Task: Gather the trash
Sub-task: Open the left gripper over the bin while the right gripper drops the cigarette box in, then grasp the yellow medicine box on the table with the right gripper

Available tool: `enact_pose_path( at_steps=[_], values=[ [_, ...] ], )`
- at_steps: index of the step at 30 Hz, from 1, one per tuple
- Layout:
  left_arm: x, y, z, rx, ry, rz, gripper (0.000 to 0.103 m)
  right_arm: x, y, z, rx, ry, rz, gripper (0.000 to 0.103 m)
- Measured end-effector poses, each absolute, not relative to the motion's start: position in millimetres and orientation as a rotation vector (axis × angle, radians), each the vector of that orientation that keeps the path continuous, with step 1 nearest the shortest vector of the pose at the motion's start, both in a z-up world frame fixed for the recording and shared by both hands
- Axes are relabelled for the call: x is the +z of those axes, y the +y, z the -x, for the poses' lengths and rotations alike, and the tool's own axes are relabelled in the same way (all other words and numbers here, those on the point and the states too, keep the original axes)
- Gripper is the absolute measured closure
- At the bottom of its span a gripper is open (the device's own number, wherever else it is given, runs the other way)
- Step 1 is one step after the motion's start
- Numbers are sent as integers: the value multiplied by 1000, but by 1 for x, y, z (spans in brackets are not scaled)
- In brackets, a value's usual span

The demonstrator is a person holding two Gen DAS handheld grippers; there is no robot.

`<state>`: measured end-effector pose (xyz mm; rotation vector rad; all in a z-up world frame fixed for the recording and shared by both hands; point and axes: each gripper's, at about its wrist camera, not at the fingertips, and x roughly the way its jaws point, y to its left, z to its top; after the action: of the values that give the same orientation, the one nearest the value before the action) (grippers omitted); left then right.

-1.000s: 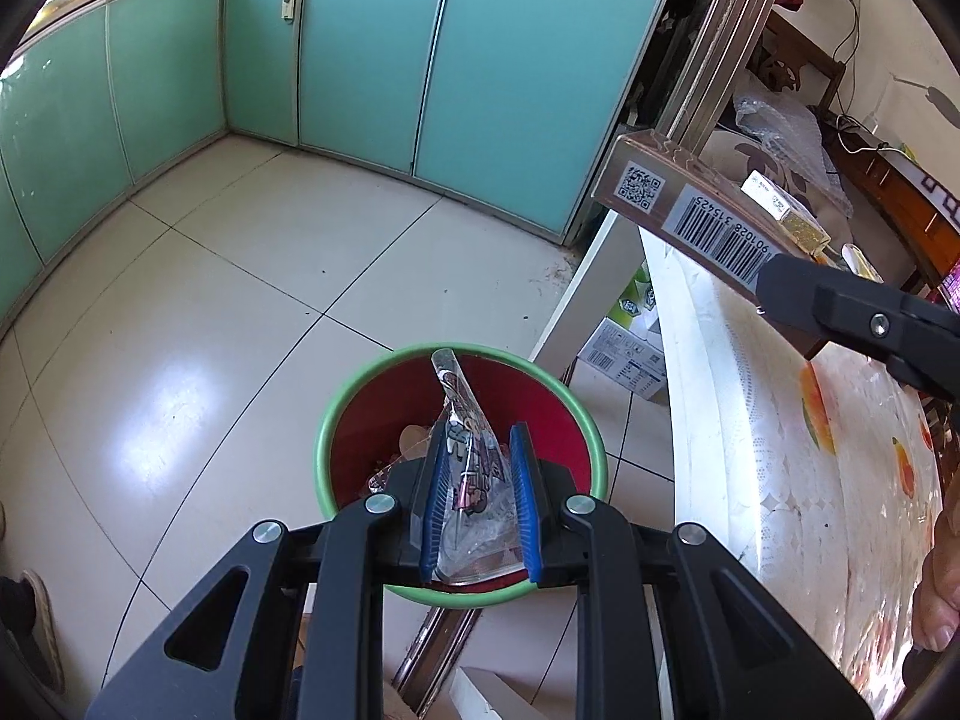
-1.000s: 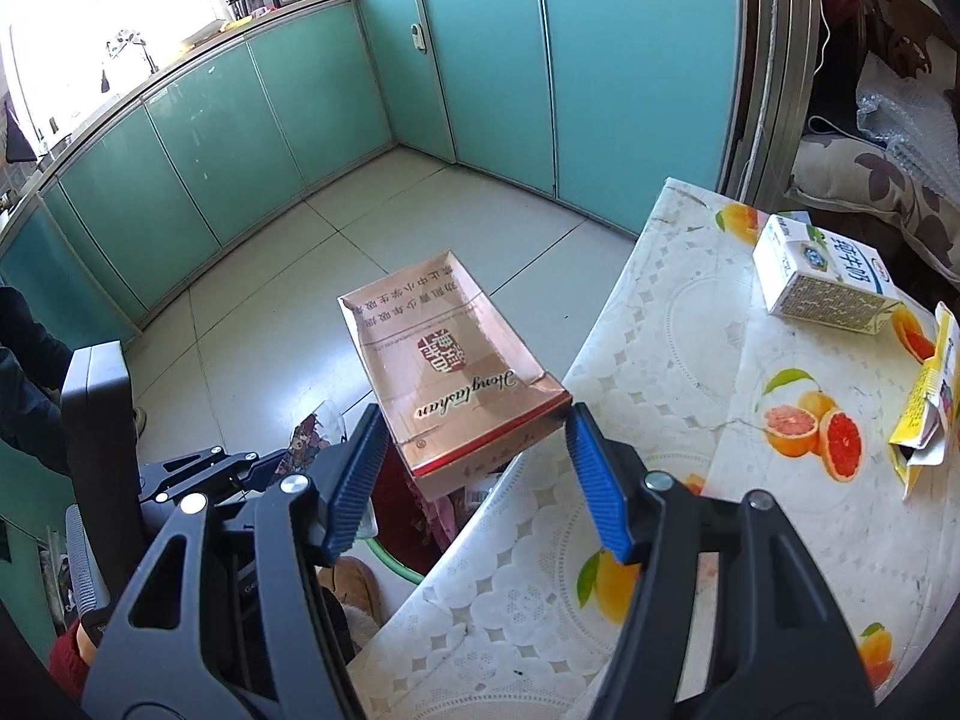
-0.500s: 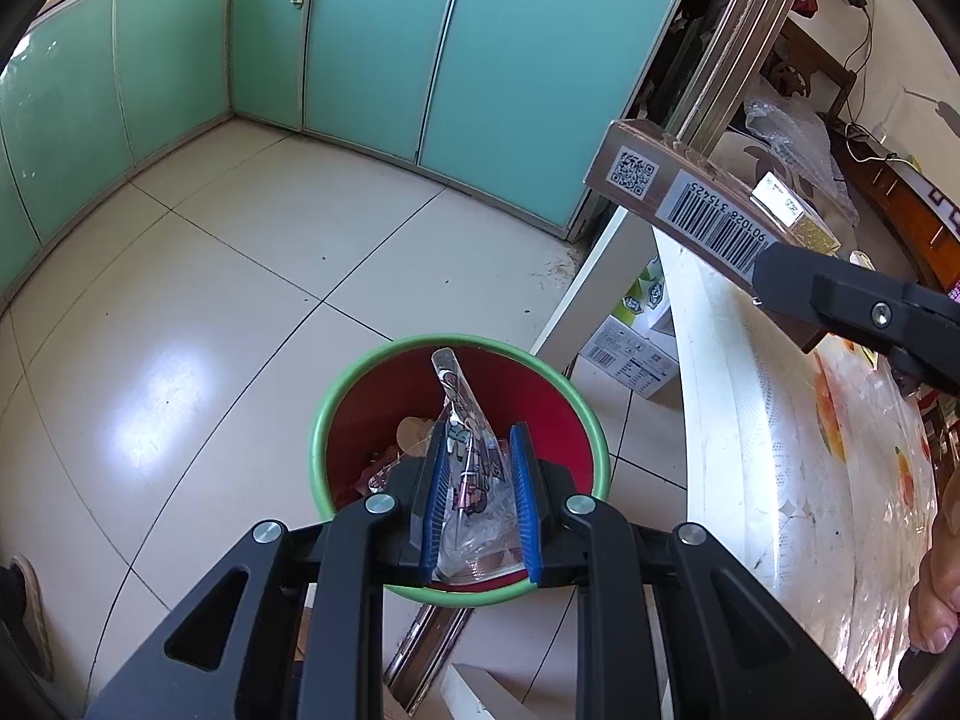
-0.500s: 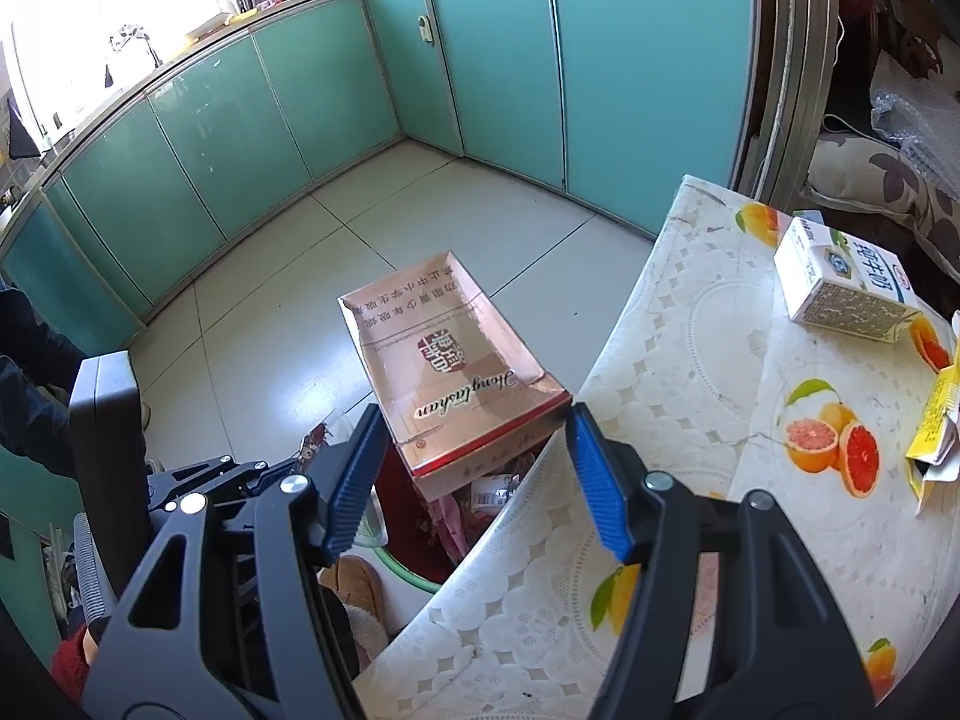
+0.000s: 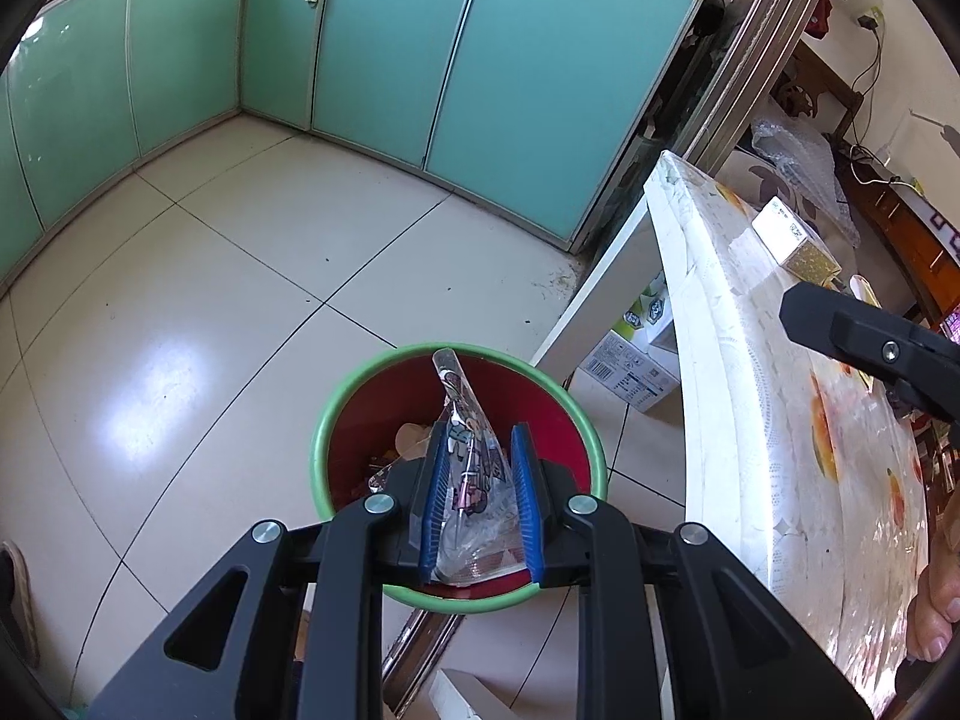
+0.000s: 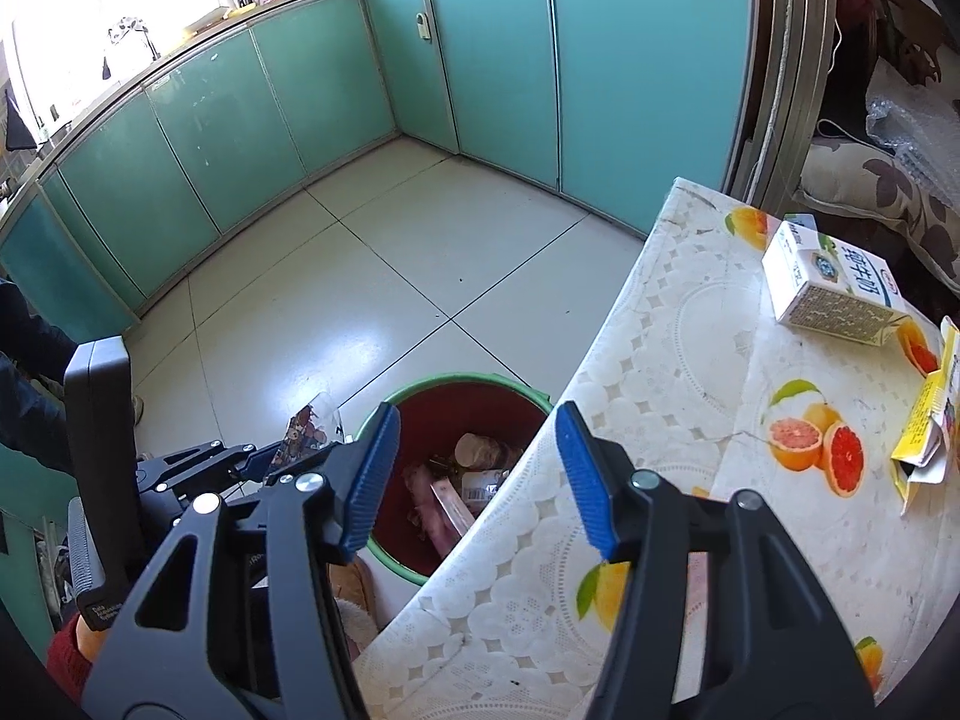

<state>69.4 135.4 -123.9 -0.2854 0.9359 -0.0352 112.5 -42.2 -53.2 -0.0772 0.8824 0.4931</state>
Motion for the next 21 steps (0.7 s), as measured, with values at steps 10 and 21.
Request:
enact_pose_path(
  at_steps=[10, 21],
  values=[
    [-118, 133, -70, -26, 905, 283, 56, -41, -73, -94, 467, 845, 41, 49],
    [-94, 110, -58, -79, 834, 247, 43, -61, -196, -61, 161, 779, -103, 31]
  ],
)
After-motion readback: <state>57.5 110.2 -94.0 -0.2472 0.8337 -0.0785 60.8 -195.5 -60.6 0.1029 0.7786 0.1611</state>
